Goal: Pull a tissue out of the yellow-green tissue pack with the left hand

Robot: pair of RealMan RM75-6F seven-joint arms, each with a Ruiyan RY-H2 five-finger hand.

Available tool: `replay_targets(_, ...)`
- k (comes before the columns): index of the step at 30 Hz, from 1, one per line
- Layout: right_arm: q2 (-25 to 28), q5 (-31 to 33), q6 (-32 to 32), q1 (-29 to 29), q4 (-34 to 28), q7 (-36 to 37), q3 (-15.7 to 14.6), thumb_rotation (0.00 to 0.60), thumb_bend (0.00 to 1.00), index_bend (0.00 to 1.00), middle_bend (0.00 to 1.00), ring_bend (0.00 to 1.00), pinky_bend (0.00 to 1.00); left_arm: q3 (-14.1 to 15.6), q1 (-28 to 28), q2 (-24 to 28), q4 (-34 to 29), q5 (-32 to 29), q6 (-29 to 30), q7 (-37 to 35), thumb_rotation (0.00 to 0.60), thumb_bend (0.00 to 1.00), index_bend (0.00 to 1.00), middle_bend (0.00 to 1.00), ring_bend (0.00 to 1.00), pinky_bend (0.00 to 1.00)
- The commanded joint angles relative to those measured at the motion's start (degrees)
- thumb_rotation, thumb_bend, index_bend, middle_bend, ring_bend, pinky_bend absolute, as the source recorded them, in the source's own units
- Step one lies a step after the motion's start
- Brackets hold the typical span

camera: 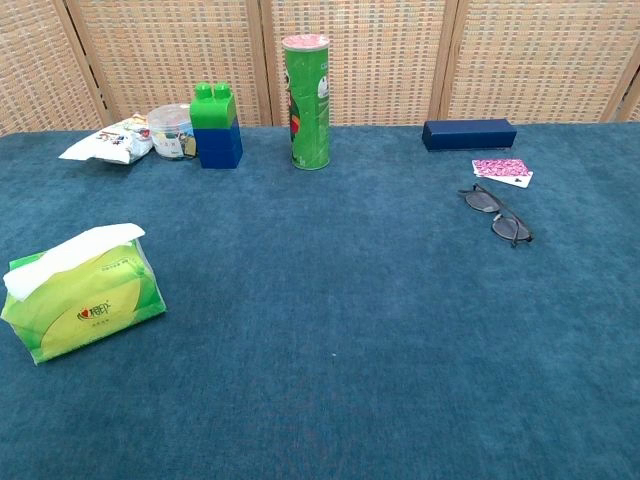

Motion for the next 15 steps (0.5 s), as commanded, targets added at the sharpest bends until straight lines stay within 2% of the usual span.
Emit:
replay_targets(1,-0.1,-0.1,0.0,0.0,0.0,-0.1,-0.1,0.600,0.00,0.04,0.00,0.00,0.00,0.1,0.1,0.1,0.0,0.1,0.1,-0.1,0.600,0.00,0.00,0.00,0.00,0.00)
replay_targets(6,-0.1,-0.3,-0.1,0.0,0.0,-0.2,-0.3,0.600,0.00,0.04,0.00,0.00,0.00,0.3,0.2,0.2,0.0,0.7,0.4,-0.7,0.600,0.00,0.00,0.00,0.00,0.00)
replay_targets(10,-0.2,0.0,-0.1,0.0,0.0,-0.1,0.0,0.600,0.00,0.04,0.00,0.00,0.00,2.4,-0.7,0.1,-0.4,6.8,1.2,-4.3,0.600,0.00,0.00,0.00,0.00,0.00)
replay_targets(13,-0.2,0.5,-0.8,0.3,0.1,0.0,0.1,0.600,0.00,0.04,0.00,0.00,0.00,3.5,-2.2,-2.2,0.4,12.4,2.3,-4.0,0.600,0.00,0.00,0.00,0.00,0.00)
replay_targets(15,-0.1,0.8,-1.1,0.3,0.3,0.2,0.2,0.600,0.00,0.04,0.00,0.00,0.00,4.5,-4.0,-4.1,0.3,15.4,1.1,-4.2,0.600,0.00,0.00,0.00,0.00,0.00)
